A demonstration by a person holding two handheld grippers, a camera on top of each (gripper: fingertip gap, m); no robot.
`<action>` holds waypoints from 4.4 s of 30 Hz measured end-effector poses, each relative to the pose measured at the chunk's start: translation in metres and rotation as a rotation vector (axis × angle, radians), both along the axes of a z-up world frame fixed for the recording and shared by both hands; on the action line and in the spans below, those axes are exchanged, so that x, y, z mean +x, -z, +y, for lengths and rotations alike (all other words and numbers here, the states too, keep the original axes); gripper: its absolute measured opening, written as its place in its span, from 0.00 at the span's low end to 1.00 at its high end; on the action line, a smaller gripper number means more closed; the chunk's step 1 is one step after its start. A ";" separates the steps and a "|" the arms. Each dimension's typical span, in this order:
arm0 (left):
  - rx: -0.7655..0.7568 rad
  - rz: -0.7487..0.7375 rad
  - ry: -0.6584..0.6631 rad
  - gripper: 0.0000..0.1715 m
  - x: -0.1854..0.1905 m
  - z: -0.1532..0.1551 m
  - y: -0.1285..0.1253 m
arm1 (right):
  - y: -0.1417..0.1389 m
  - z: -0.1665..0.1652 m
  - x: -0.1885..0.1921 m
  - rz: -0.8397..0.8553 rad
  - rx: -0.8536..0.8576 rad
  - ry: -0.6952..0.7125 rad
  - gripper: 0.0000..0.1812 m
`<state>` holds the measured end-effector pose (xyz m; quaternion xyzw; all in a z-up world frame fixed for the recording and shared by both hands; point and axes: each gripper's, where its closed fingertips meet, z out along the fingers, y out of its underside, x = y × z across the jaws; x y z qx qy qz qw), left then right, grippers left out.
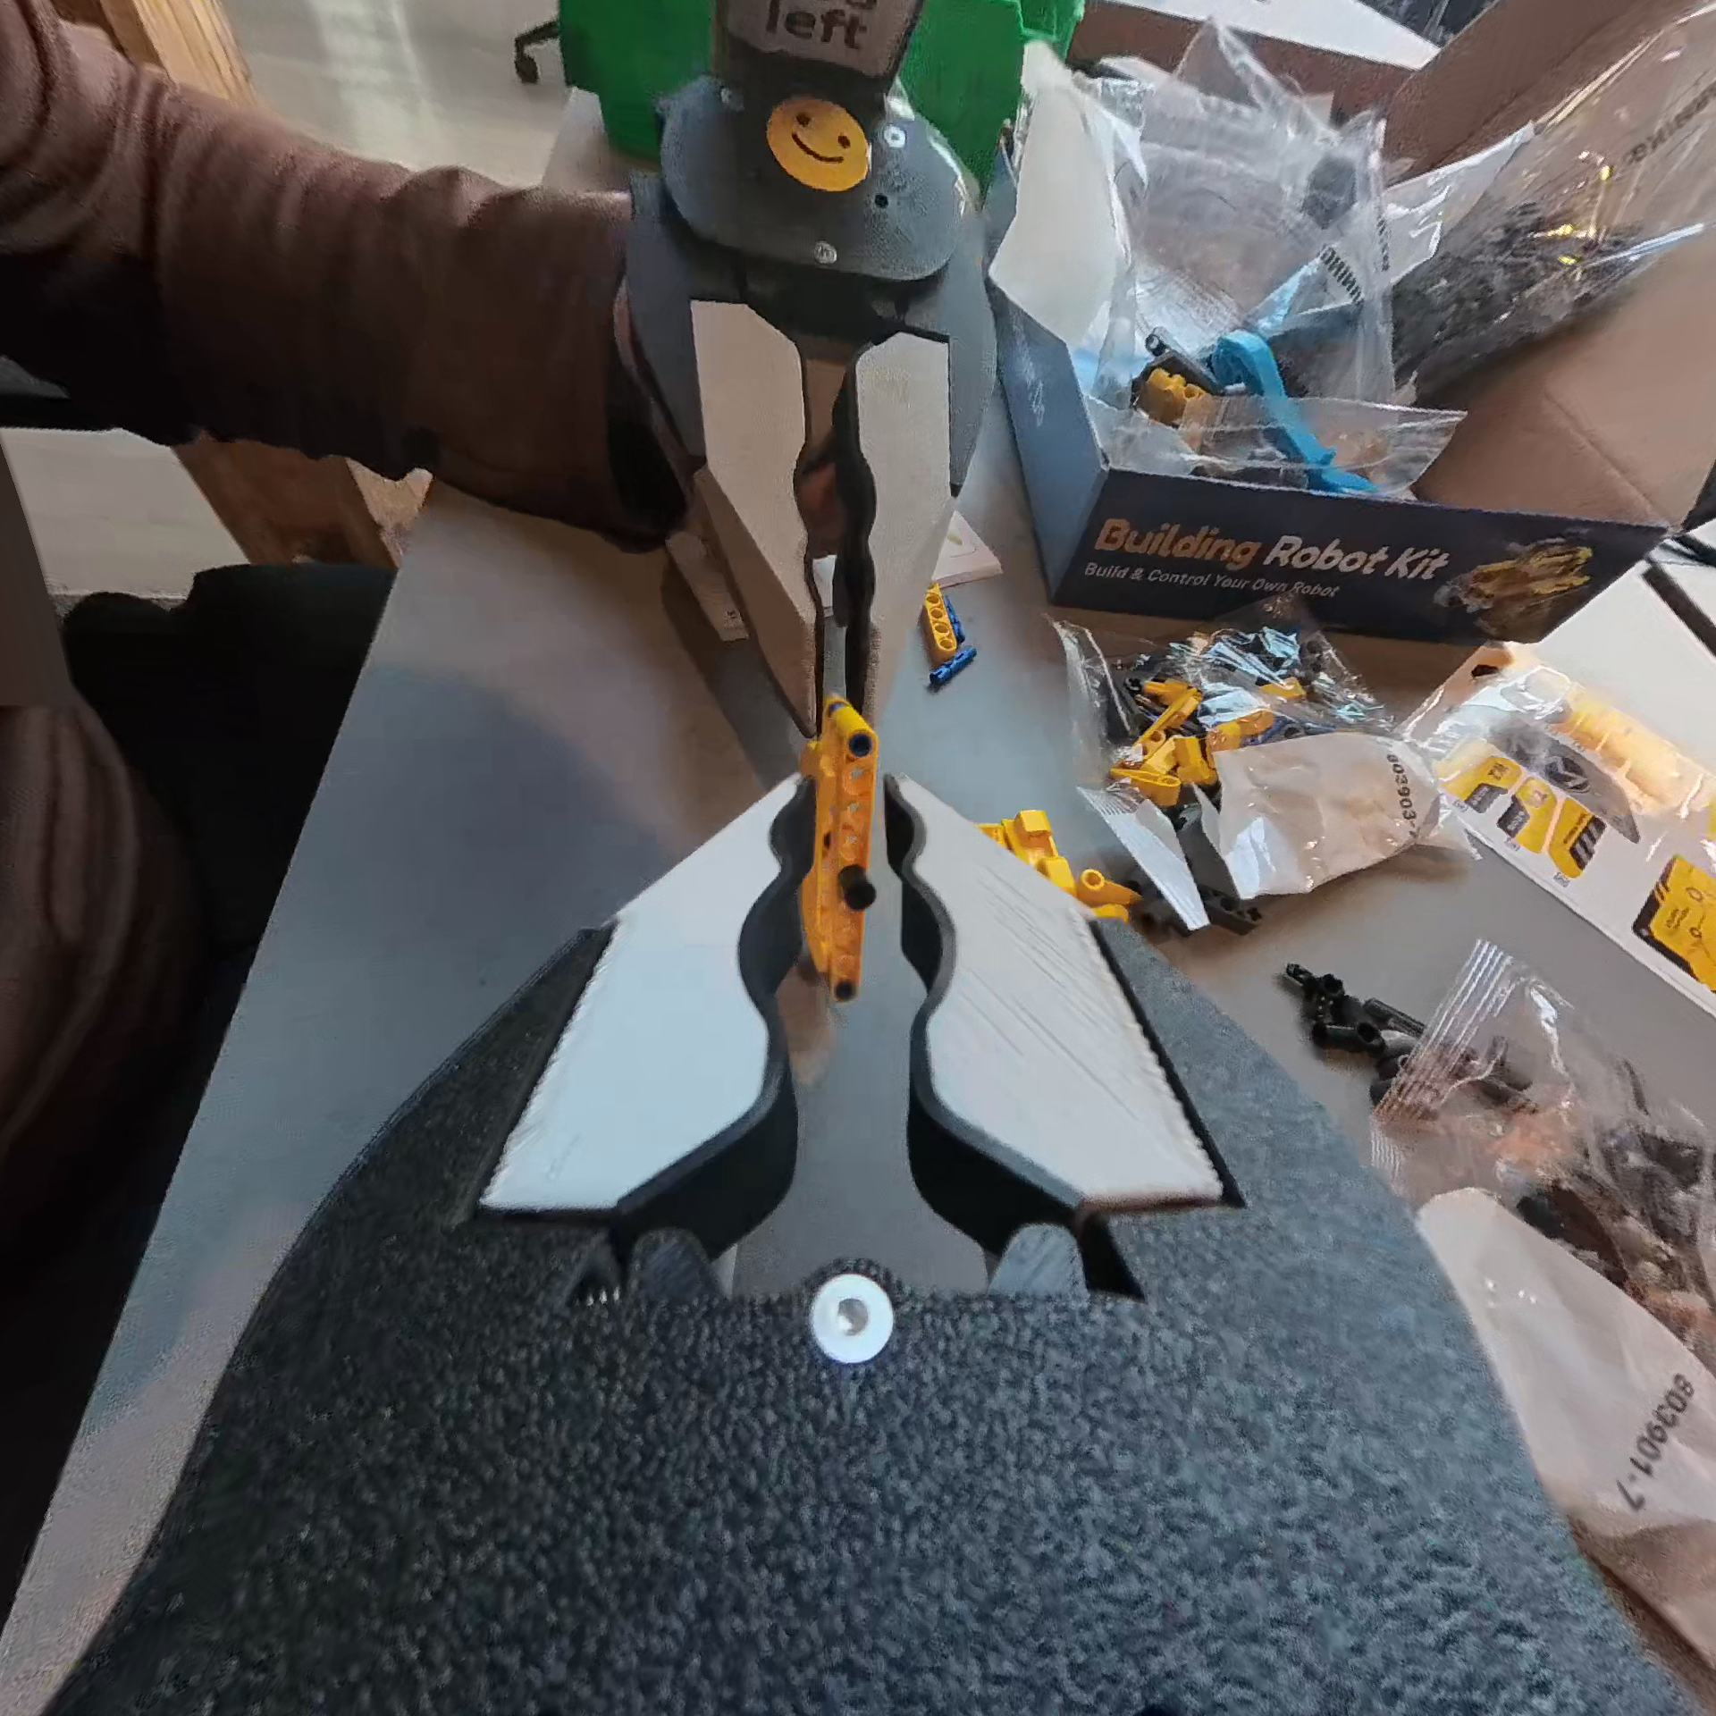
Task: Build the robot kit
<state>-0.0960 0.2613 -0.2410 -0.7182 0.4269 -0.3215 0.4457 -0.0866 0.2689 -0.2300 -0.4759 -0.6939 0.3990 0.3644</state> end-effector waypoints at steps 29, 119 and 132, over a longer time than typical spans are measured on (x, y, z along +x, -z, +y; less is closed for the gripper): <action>-0.012 0.105 -0.011 0.02 0.011 -0.002 0.014 | 0.013 -0.011 -0.004 -0.179 0.225 -0.056 0.04; -0.135 -0.539 -0.011 0.06 0.027 0.007 -0.058 | -0.071 0.001 -0.003 0.494 -0.546 -0.089 0.04; -0.092 -0.508 -0.038 0.06 0.014 0.008 -0.061 | -0.060 0.003 0.000 0.425 -0.505 -0.081 0.04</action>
